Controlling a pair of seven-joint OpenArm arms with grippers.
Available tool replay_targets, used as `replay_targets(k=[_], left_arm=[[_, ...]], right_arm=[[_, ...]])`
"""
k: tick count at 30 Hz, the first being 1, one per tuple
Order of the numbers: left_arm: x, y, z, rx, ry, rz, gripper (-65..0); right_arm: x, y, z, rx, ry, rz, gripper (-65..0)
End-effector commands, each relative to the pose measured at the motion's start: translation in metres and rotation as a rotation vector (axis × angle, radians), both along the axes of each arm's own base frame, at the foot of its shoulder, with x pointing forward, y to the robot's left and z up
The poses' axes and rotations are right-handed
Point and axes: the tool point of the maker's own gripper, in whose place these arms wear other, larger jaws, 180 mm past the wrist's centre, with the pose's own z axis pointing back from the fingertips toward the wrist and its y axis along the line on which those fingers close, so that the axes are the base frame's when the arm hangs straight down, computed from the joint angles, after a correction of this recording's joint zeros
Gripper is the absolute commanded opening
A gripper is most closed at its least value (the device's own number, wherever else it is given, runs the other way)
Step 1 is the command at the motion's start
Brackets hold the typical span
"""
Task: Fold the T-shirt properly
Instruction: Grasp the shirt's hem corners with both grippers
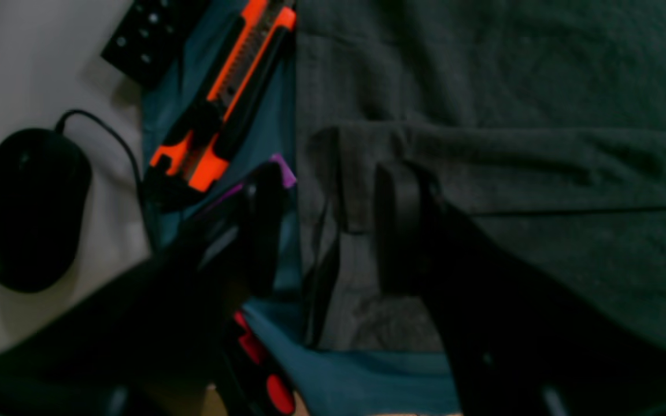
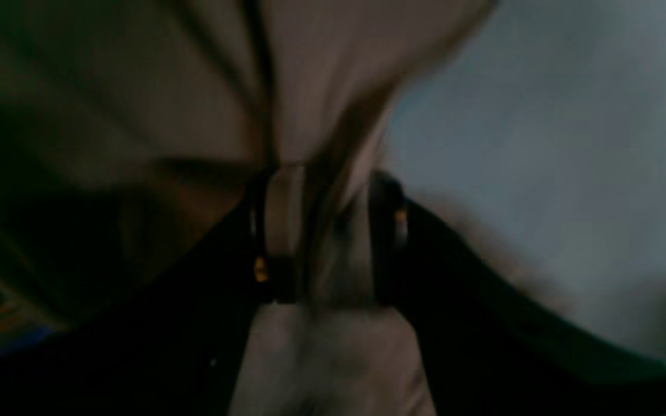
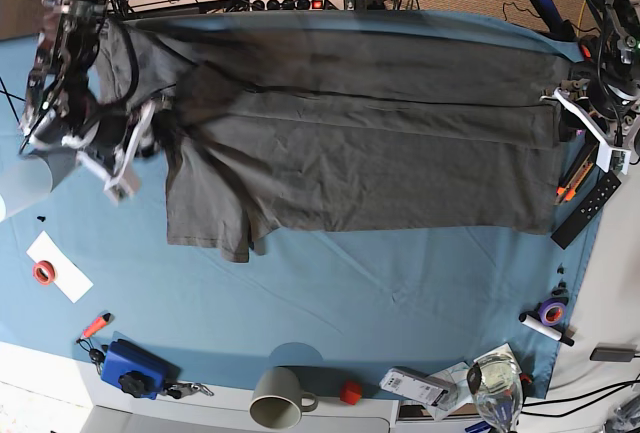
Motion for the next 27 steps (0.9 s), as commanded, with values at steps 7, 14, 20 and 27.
replay_targets(k=[7, 14, 20, 27], left_arm=[[0.005, 0.003, 0.01, 0.017, -0.035, -0.008, -38.3], [0.005, 0.004, 0.01, 0.024, -0.032, -0.006, -38.3], [0.004, 0.007, 0.009, 0.037, -0.03, -0.002, -38.3], [0.005, 0.006, 0.01, 0.036, -0.037, -0.002, -38.3]], right_arm=[[0.064, -0.034, 0.045, -0.07, -0.227, -0.12, -45.8], [0.088, -0.058, 0.029, -0.002, -0.156, -0.215, -37.9], [0.104, -0.064, 0.023, 0.094, -0.131, -0.269, -31.1], [0.121, -0.069, 0.008, 0.181, -0.088, -0.367, -31.1]])
